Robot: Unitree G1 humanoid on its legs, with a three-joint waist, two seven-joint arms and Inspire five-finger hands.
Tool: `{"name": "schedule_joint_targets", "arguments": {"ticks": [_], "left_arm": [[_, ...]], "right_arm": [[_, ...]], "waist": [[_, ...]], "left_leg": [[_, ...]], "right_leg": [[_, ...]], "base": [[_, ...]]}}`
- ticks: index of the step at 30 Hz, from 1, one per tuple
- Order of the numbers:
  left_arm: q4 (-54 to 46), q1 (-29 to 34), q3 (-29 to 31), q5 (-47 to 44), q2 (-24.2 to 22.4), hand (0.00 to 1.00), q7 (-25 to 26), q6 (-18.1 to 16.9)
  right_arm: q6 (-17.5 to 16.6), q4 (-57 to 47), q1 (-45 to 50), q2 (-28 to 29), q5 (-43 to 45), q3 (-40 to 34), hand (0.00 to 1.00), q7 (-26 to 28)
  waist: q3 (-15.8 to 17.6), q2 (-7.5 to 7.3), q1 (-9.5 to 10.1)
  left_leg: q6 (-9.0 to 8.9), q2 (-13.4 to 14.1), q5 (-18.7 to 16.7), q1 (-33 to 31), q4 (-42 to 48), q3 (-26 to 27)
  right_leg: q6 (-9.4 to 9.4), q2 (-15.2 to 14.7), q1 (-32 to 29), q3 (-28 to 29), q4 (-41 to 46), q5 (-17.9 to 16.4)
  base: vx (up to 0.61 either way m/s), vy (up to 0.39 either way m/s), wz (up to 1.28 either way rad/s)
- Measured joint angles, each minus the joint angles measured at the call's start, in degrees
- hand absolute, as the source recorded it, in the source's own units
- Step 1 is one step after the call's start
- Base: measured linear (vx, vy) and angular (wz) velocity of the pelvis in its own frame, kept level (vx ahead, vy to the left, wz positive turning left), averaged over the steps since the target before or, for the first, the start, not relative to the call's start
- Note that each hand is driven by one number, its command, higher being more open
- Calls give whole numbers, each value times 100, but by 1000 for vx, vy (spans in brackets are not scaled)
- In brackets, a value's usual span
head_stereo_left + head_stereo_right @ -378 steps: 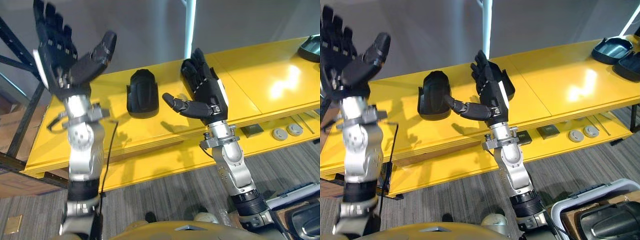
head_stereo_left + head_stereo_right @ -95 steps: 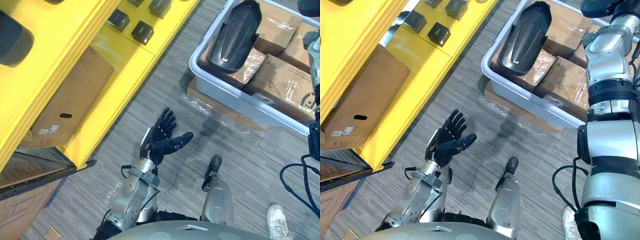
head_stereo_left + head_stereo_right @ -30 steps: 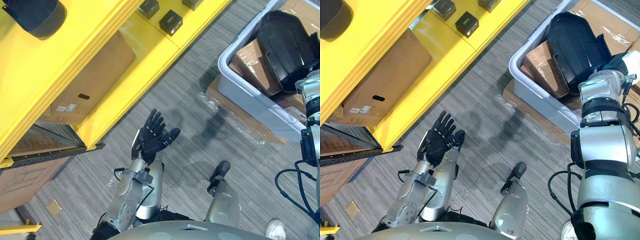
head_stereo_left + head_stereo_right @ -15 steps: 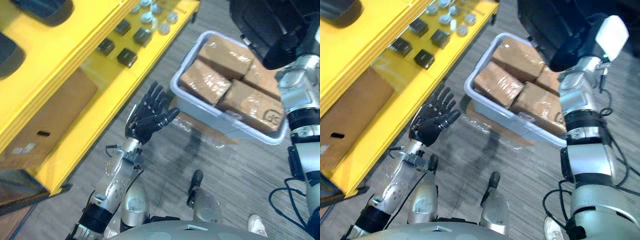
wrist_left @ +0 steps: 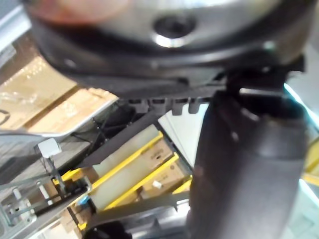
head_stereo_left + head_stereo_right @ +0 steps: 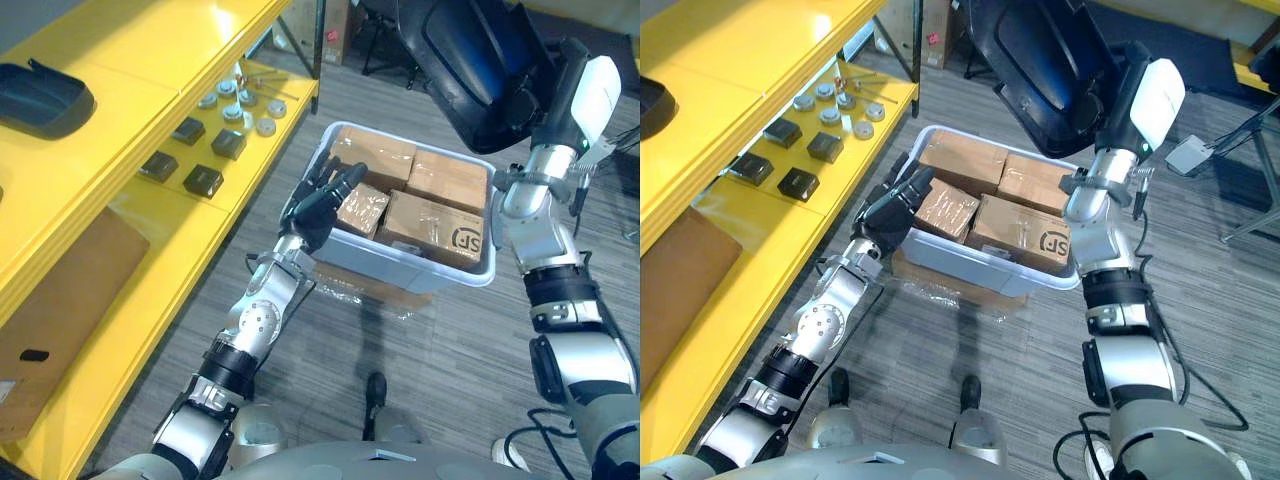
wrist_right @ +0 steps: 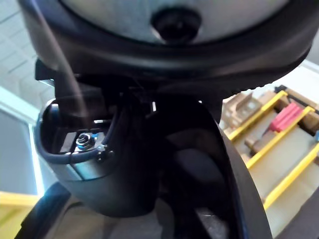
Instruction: Walk over and take three plastic housings, then place them on the shelf
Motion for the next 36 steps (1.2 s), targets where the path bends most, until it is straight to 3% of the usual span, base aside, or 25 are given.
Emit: {"name": "schedule_joint_targets", "arguments": {"ticks": [4, 11, 20, 28, 36], "left_arm": [[0, -127, -343, 30, -191, 100, 153, -57], [27, -126, -592, 82, -491, 100, 250, -229], [27, -127, -598, 130, -489, 100, 555, -297], [27, -128, -599, 611, -490, 100, 1400, -366], [33, -126, -447, 865, -493, 100, 1780, -403]], "right_arm": [[-58, -680, 672, 554, 141, 40, 0, -40], [-53, -741, 1251, 1275, 263, 470, 0, 113], [-144, -741, 1279, 1295, 302, 815, 0, 160], [-297, -735, 1369, 1468, 468, 1155, 0, 191], [-429, -736, 1447, 1652, 686, 1366, 0, 361]], "waist": [[-109, 5, -85], [-247, 32, -94], [-281, 56, -80], [-387, 28, -72], [-433, 13, -69]], "left_leg": [[-1, -1, -14, 81, 5, 73], [10, -38, -67, 201, 7, 173], [41, -164, -88, 200, 9, 94], [35, -167, -106, 202, 12, 56], [30, -167, -159, 284, 11, 61]], "right_leg": [[0, -7, 16, 44, 12, 1], [13, -44, 48, 139, 9, 10], [73, -159, 155, 66, -100, 51], [73, -163, 188, 5, -104, 51], [56, -162, 230, 4, -114, 31]], "base": [[-7, 1, -9], [-2, 4, -8], [-3, 12, 5], [2, 2, 2], [-8, 1, 0]]}}
